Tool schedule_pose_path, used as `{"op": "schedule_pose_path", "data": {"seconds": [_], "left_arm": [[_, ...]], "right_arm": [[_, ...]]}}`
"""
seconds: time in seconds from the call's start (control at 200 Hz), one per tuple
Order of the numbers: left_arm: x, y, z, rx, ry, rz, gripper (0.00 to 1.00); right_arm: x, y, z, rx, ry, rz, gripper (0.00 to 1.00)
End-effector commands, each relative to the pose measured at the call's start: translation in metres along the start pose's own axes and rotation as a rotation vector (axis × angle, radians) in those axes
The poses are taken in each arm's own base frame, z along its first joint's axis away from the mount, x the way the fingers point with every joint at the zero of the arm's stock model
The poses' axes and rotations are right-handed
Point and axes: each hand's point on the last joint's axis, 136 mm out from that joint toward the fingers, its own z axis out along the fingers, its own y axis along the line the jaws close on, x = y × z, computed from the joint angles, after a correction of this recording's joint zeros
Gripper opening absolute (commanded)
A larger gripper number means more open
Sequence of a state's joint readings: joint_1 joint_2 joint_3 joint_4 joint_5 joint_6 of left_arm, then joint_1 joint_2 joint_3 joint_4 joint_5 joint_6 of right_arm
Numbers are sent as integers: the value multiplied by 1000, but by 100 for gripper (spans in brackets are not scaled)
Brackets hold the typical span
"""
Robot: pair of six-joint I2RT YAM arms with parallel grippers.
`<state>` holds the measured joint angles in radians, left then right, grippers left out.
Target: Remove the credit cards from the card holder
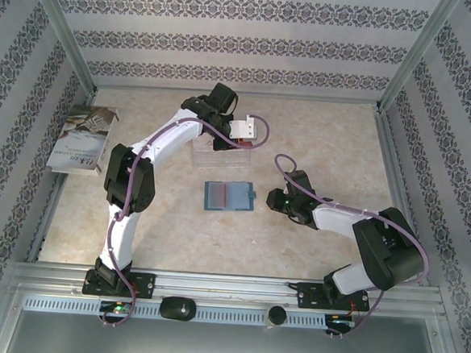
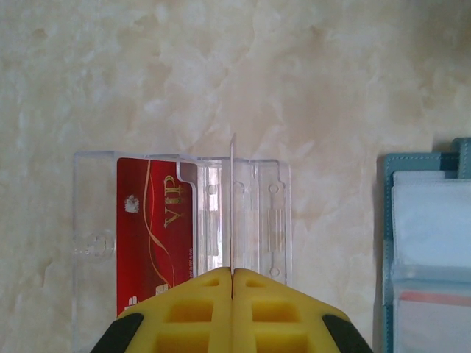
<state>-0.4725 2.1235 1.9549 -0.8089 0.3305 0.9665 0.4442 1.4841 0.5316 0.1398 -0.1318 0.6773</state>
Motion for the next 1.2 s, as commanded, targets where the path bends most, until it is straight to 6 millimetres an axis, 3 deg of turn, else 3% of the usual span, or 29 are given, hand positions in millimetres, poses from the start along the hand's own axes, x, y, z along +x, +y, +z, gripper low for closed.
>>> {"op": "schedule_pose_path", "data": {"seconds": [0.0,0.405,1.194], "left_arm": [[3,-4,5,10,49,72,0],[0,11,15,-70,76,120,0],[13,20,41,-106,163,99,0]], "right_arm": [[-1,-4,3,-2,5,21,23],[-2,-2,4,-15,7,21,24],[-5,-1,0,-21,-6,23,24]]}}
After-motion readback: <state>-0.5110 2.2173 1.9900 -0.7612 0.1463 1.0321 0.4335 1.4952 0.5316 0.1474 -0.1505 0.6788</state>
